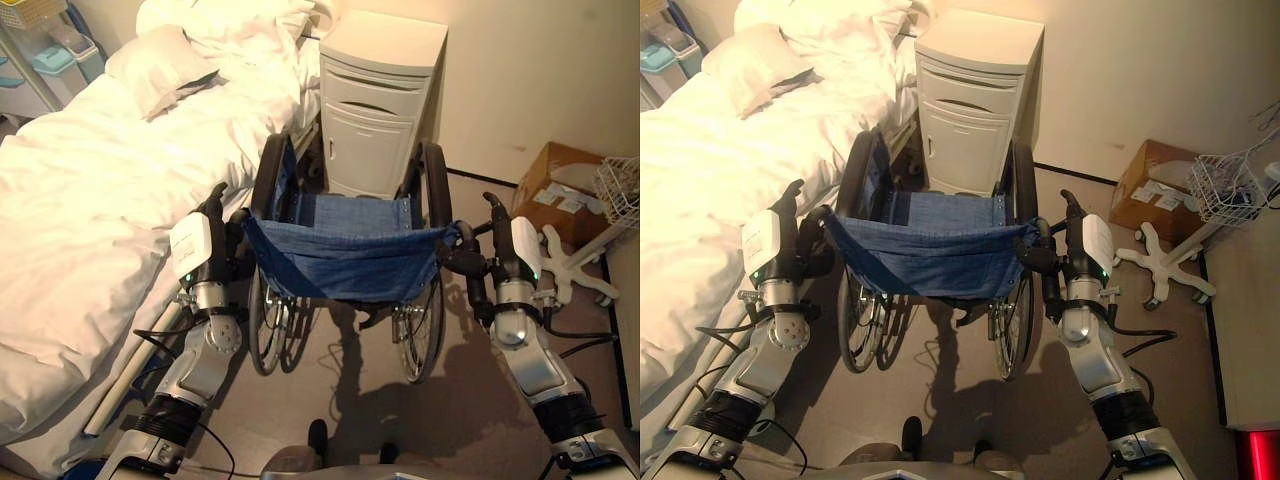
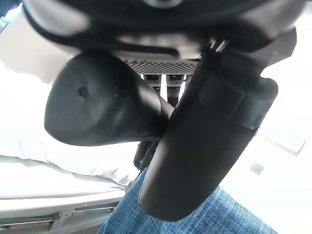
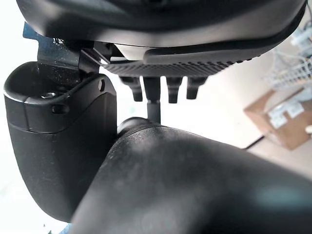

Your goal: Push the wheelchair next to the bed

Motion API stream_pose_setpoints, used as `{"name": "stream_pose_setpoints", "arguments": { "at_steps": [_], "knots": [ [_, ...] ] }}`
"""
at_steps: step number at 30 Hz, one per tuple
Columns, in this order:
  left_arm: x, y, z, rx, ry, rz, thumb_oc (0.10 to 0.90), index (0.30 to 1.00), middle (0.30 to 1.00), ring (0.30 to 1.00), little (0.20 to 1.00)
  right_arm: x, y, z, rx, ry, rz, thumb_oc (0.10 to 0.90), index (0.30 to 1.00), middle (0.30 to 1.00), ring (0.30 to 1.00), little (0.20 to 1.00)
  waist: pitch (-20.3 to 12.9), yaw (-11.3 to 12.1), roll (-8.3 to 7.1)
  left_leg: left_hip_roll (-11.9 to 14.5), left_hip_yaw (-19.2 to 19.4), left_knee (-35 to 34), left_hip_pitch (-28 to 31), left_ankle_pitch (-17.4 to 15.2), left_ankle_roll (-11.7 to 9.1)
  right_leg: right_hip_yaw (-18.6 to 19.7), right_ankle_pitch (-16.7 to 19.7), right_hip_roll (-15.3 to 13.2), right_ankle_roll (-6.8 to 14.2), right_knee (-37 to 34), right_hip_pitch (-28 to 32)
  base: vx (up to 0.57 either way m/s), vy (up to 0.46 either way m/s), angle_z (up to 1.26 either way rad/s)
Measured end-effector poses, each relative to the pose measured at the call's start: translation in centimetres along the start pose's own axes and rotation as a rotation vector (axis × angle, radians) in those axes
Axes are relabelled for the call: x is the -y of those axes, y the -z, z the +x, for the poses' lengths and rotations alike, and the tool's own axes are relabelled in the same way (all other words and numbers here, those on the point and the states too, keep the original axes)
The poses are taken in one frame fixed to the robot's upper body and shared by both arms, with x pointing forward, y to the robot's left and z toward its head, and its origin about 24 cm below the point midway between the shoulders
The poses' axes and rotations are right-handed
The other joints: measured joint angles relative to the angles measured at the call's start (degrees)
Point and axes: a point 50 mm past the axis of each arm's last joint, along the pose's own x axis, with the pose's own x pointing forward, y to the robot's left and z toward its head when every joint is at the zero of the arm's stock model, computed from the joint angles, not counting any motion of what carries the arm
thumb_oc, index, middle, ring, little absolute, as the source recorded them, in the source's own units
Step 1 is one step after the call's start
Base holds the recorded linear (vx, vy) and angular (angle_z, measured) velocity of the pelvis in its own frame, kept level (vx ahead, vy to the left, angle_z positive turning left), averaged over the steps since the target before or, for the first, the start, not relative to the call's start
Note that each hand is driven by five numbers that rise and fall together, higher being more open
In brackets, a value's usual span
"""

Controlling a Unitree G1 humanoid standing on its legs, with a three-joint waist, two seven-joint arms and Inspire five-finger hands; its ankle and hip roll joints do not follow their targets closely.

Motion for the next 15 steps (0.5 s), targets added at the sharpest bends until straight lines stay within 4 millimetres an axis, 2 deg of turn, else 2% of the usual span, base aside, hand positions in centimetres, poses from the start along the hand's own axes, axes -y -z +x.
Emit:
{"name": "stream_pose_setpoints", "arguments": {
  "at_steps": [7, 12, 15],
  "knots": [
    [0.2, -0.2, -0.8, 0.014, -0.068, -0.029, 0.800, 0.900, 0.900, 0.900, 0.900, 0.0, 0.2, -1.1, 0.052, 0.120, -0.005, 0.800, 0.900, 0.900, 0.900, 0.900, 0.5, 0.2, 0.83, -0.1, 0.0, 0.0, -0.3, -0.1, 0.0, 0.0, 0.0, 0.0, 0.0, -0.1, -0.2, -0.01, 0.000, 0.00],
    [0.3, -0.2, -2.6, 0.040, -0.199, -0.125, 0.800, 0.900, 0.900, 0.900, 0.900, -0.6, 0.8, -3.1, 0.057, 0.245, 0.069, 0.800, 0.900, 0.900, 0.900, 0.900, 0.5, 0.5, 0.86, -0.2, -0.1, 0.0, -0.4, -0.4, 0.1, -0.1, 0.0, 0.0, 0.0, -0.3, 0.0, 0.01, -0.001, 0.00],
    [0.4, -0.1, -3.4, 0.036, -0.233, -0.161, 0.800, 0.900, 0.900, 0.900, 0.900, -0.8, 0.9, -3.8, 0.108, 0.322, 0.037, 0.800, 0.900, 0.900, 0.900, 0.900, 0.5, 0.5, 0.87, -0.2, -0.1, 0.0, -0.3, -0.4, 0.1, -0.1, 0.0, 0.0, 0.0, -0.4, 0.2, 0.00, 0.000, 0.00]
  ]
}}
